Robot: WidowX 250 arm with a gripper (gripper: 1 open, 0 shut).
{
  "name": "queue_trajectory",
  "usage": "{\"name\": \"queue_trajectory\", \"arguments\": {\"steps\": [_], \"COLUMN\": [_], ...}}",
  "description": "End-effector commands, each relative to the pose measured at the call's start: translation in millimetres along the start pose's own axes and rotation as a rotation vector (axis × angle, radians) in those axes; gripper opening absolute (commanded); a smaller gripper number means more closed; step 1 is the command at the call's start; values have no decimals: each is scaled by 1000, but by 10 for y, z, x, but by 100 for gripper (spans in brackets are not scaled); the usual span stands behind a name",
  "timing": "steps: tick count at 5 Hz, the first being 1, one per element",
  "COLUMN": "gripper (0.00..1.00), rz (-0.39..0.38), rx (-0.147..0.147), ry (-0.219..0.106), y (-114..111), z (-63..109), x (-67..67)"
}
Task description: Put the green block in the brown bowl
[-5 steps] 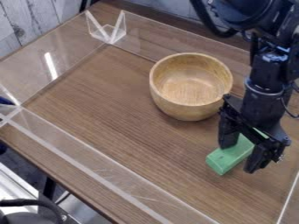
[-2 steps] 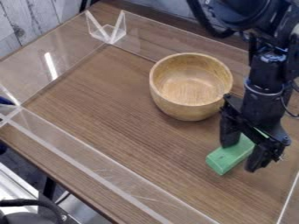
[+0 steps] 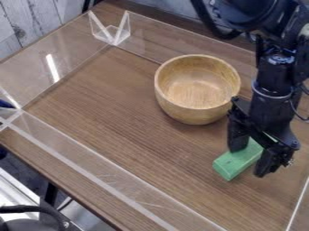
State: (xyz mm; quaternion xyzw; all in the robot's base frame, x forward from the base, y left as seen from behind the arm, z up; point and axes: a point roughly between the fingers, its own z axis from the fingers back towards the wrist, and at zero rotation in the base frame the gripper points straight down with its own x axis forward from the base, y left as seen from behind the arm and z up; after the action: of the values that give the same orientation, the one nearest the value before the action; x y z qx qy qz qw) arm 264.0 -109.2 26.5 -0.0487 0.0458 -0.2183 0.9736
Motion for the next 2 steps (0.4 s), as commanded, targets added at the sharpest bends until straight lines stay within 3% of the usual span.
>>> {"name": "queue_trajectory", "arguments": {"steps": [1, 2], "gripper": [100, 100], "rz": [-22, -23], "rx": [-9, -12], "ry": [45, 51], "y": [62, 67], "z": [-256, -296], "x": [-66, -85]}}
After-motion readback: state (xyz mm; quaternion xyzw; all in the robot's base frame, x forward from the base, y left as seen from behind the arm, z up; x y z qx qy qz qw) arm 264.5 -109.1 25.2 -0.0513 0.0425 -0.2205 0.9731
